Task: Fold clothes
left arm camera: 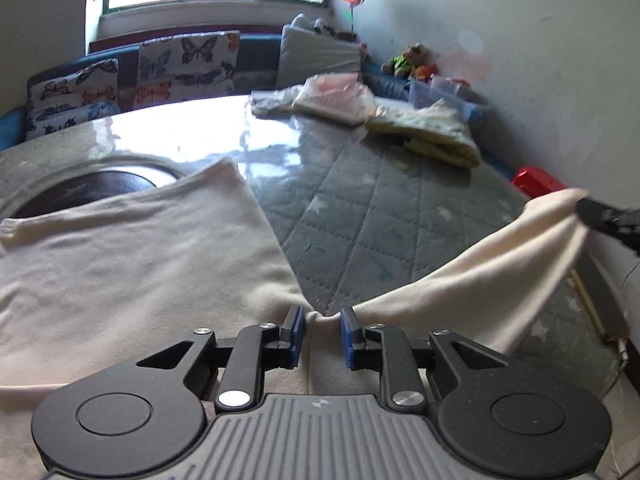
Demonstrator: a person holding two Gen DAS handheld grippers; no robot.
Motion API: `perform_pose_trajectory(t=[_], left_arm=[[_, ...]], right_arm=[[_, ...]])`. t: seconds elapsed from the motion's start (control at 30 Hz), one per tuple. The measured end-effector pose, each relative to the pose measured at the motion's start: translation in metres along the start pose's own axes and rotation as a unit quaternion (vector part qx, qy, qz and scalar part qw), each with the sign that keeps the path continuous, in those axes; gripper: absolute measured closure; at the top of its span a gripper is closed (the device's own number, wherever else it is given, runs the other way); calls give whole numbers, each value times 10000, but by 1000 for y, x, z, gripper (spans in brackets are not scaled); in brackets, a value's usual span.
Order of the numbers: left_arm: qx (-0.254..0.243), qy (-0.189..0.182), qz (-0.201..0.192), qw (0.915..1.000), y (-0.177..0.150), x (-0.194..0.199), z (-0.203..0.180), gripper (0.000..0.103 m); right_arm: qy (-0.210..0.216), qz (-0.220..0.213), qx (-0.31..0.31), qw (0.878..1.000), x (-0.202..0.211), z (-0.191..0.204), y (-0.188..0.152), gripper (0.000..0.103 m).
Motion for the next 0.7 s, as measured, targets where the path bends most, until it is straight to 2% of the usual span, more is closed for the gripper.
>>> perform_pose_trajectory(t=[0.17, 0.27, 0.37, 0.53, 0.7], left_arm=[[111, -108, 27, 9999, 0, 2, 3, 79], [202, -221, -124, 9995, 5, 18, 10, 79], [294, -129, -280, 9991, 6, 38, 26, 76], [508, 151, -461, 9975, -5, 72, 65, 73], [908, 496, -599, 9928, -26, 103, 111, 68]], right_arm=[[64, 9, -39, 10000, 6, 2, 1, 97], [142, -40, -28, 9999, 12, 6, 6, 97], [337, -120, 133, 9993, 21, 22, 14, 97], [741, -247, 485, 9958, 32, 62, 25, 97], [1391, -178, 1010, 9850, 38, 130, 22, 97]])
Point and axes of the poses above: each gripper's, at about its wrist camera, not at the fingertips, and x roughly against the way its jaws point, z to its left, y to its top, the point moved 4 cm from there along -x, roughly the way its jaws point, and after that the axes turned 1 degree about -y, right-handed, at the moved point
